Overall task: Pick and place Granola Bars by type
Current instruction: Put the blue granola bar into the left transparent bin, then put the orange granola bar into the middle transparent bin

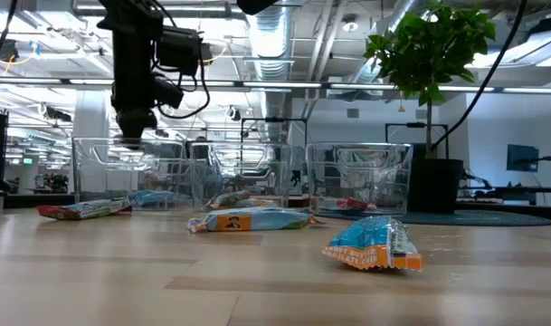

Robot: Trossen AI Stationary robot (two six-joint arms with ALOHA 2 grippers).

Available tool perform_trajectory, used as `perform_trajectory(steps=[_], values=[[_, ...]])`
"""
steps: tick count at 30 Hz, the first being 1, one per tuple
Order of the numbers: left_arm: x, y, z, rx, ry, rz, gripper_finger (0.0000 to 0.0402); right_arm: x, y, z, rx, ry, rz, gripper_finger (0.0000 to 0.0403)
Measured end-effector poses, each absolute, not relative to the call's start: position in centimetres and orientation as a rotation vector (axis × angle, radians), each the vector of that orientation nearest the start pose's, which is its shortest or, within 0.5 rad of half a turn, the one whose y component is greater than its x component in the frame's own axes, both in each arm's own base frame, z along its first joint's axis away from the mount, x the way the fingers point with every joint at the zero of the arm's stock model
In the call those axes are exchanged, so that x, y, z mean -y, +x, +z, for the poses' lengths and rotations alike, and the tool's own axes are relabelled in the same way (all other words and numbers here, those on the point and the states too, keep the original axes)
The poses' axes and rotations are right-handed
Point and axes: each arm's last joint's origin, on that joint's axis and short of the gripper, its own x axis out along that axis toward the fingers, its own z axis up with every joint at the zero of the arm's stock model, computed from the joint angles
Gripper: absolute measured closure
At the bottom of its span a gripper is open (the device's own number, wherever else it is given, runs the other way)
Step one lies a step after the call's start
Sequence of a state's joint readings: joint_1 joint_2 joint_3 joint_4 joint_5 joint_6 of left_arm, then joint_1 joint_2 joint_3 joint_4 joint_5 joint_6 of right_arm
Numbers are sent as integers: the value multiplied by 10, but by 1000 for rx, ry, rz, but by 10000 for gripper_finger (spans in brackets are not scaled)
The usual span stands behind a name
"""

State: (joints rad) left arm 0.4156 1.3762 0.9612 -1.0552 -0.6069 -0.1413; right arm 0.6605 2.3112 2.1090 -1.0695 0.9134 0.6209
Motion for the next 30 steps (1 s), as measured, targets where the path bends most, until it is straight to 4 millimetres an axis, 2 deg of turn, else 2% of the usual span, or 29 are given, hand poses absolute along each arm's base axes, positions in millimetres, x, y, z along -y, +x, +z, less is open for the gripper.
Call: perform_trajectory(steps=[7,12,20,30], values=[[-107,199,225,-1469,74,949,250,-274,389,226,-765,-325,-467,403],[-105,199,224,-1477,49,913,239,-274,389,226,-765,-325,-467,403],[-92,205,220,-1495,-100,620,242,-273,390,226,-765,-324,-469,403],[-56,220,228,-1453,-50,358,242,-273,390,226,-765,-324,-469,403]])
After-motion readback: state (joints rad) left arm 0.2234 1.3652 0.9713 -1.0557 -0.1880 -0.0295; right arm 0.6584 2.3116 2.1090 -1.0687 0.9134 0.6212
